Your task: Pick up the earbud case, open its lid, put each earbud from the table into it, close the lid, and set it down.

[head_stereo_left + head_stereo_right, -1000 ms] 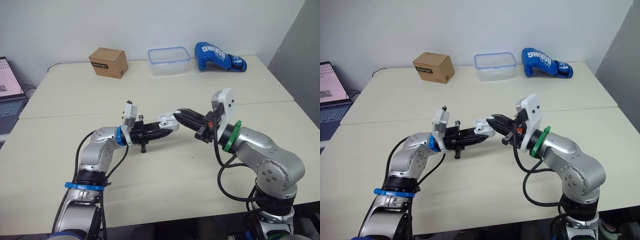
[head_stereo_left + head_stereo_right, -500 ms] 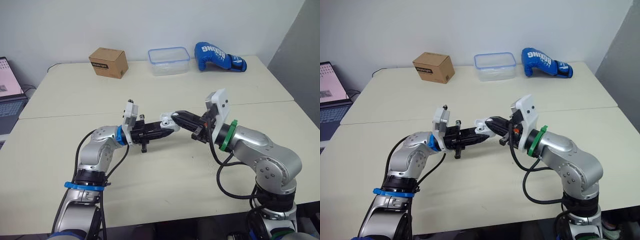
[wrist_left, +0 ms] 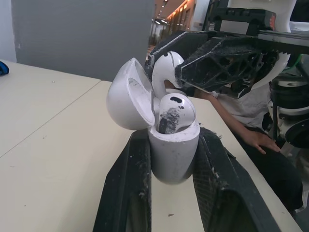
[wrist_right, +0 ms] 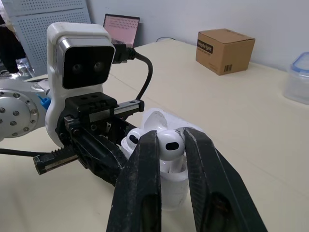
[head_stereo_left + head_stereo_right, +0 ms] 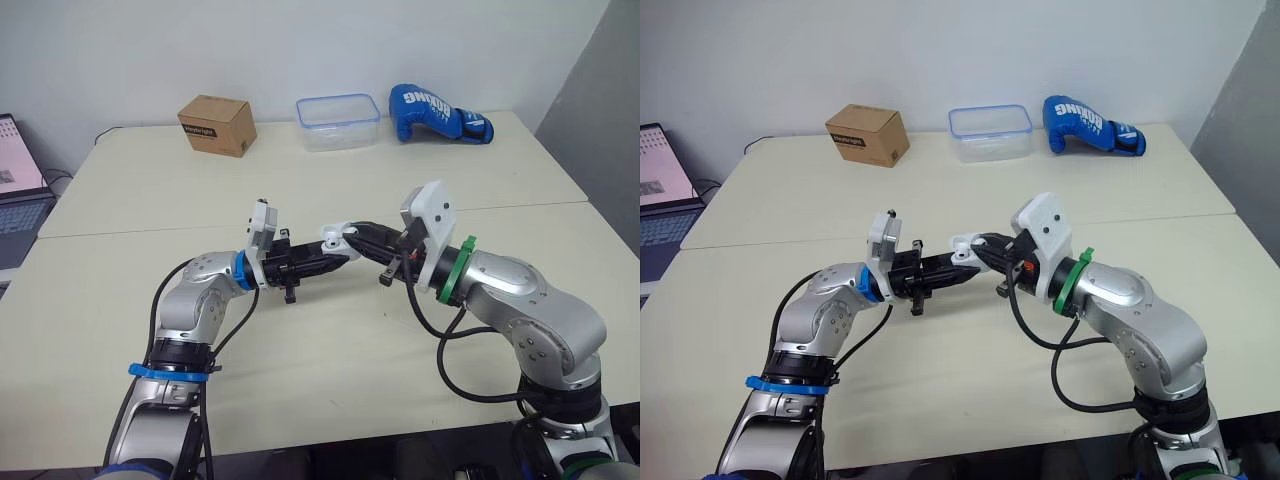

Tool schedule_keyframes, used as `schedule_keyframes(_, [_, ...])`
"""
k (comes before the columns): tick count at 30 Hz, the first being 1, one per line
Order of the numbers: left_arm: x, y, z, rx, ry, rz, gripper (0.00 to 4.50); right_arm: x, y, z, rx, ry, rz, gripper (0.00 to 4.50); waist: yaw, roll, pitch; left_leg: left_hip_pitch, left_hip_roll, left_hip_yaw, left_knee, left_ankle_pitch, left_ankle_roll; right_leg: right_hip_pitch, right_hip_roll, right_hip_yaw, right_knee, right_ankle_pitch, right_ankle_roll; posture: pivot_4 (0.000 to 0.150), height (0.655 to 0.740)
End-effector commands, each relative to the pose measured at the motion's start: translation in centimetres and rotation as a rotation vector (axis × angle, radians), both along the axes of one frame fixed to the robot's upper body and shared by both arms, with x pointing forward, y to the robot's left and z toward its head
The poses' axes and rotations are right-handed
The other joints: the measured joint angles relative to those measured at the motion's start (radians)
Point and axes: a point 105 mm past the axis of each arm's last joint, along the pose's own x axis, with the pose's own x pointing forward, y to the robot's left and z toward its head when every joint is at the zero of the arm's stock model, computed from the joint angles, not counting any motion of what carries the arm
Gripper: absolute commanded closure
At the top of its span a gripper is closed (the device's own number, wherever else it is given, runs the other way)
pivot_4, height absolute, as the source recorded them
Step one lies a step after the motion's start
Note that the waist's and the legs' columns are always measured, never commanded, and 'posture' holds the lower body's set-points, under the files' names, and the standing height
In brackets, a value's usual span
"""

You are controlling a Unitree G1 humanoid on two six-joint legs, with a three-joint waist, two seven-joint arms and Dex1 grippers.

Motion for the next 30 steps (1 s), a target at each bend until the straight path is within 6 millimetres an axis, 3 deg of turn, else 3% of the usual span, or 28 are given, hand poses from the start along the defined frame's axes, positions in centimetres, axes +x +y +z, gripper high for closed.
schedule_keyframes(1, [-0.6,-0.4,3.0,-0.067,-0.109,-0.034,3.75,-0.4,0.6,-0.1,-0.041,-0.028,0.018,4.14,0.0,0.0,0.0,0.0,0.0,0.0,0.0,0.0,0.0,0.0,0.0,0.0,0.0,0.0,0.0,0.15,0.7307])
schedule_keyframes(4, [-0.7,-0.4,3.0,-0.068,-0.111,-0.035,3.75,-0.7,0.9,-0.3,-0.046,-0.023,0.041,4.14,0.0,0.0,0.0,0.0,0.0,0.0,0.0,0.0,0.0,0.0,0.0,0.0,0.0,0.0,0.0,0.15,0.7307])
schedule_keyframes(10, [-0.9,-0.3,2.8,-0.058,-0.111,-0.041,3.75,-0.4,0.4,1.5,0.039,-0.081,0.029,2.11,0.0,0.0,0.0,0.0,0.0,0.0,0.0,0.0,0.0,0.0,0.0,0.0,0.0,0.0,0.0,0.15,0.7307])
schedule_keyframes(20, [-1.0,-0.1,2.3,-0.046,-0.103,-0.046,3.75,-2.2,-2.0,4.0,0.139,-0.077,0.182,2.11,0.001,0.0,0.0,0.0,0.0,0.0,0.0,0.0,0.0,0.0,0.0,0.0,-0.001,0.0,0.0,0.15,0.7307])
schedule_keyframes(23, [-1.1,0.0,2.3,-0.045,-0.102,-0.049,3.75,-1.9,-2.7,5.1,0.17,-0.057,0.204,2.11,0.001,0.0,0.0,0.0,0.0,0.0,0.0,0.0,0.0,0.0,0.0,0.0,0.0,0.0,0.0,0.15,0.7307])
schedule_keyframes(27, [-1.2,0.2,2.2,-0.039,-0.101,-0.05,3.75,-0.5,-3.6,6.4,0.168,-0.069,0.175,2.96,0.001,0.0,0.0,0.0,0.0,0.0,0.0,0.0,0.0,0.0,0.0,0.0,0.0,0.0,0.0,0.15,0.7307])
schedule_keyframes(30, [-1.4,0.2,2.1,-0.033,-0.095,-0.06,3.75,1.1,-3.7,6.1,0.094,-0.062,0.164,4.16,0.0,0.0,0.0,0.0,0.0,0.0,0.0,0.0,0.0,0.0,0.0,0.0,-0.001,0.0,0.0,0.15,0.7307])
